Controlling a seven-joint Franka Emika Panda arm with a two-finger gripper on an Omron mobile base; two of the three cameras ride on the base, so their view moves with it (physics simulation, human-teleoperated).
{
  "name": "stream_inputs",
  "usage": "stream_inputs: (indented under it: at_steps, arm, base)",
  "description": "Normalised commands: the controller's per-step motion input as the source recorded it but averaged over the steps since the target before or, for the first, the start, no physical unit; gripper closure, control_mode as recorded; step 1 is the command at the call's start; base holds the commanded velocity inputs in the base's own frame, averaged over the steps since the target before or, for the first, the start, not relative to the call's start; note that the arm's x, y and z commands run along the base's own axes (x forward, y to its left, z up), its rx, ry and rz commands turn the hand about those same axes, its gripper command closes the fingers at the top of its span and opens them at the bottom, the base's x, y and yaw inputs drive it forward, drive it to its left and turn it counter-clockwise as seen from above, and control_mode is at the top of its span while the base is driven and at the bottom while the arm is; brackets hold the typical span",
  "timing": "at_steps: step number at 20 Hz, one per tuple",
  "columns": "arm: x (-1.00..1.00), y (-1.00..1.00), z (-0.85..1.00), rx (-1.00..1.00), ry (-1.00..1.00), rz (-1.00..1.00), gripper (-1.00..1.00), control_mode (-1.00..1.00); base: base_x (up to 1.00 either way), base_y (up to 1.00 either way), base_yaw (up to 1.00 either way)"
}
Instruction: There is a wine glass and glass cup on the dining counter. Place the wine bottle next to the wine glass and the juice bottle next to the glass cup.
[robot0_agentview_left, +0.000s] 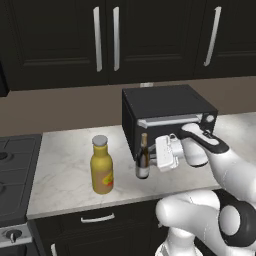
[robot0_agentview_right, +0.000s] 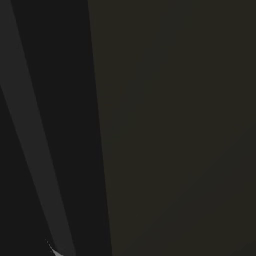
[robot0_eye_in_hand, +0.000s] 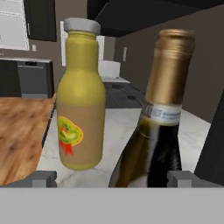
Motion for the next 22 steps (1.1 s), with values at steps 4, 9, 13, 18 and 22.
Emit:
stream_inputs:
  at_steps: [4, 9, 13, 18, 22]
  arm:
    - [0.23, 0.00, -0.14, 0.00, 0.05, 0.00, -1.00, -1.00]
    - [0.18, 0.00, -0.11, 0.00, 0.04, 0.00, -1.00, -1.00]
    - [0.01, 0.04, -0.12, 0.01, 0.05, 0.00, -1.00, -1.00]
    - [0.11, 0.10, -0.14, 0.01, 0.06, 0.00, -1.00, -1.00]
    - [0.22, 0.18, -0.13, 0.02, 0.05, 0.00, -1.00, -1.00]
  base:
    - [0.00, 0.00, 0.00]
    - [0.00, 0.00, 0.00]
    - [0.00, 0.00, 0.00]
    - [0.00, 0.00, 0.00]
    - [0.00, 0.00, 0.00]
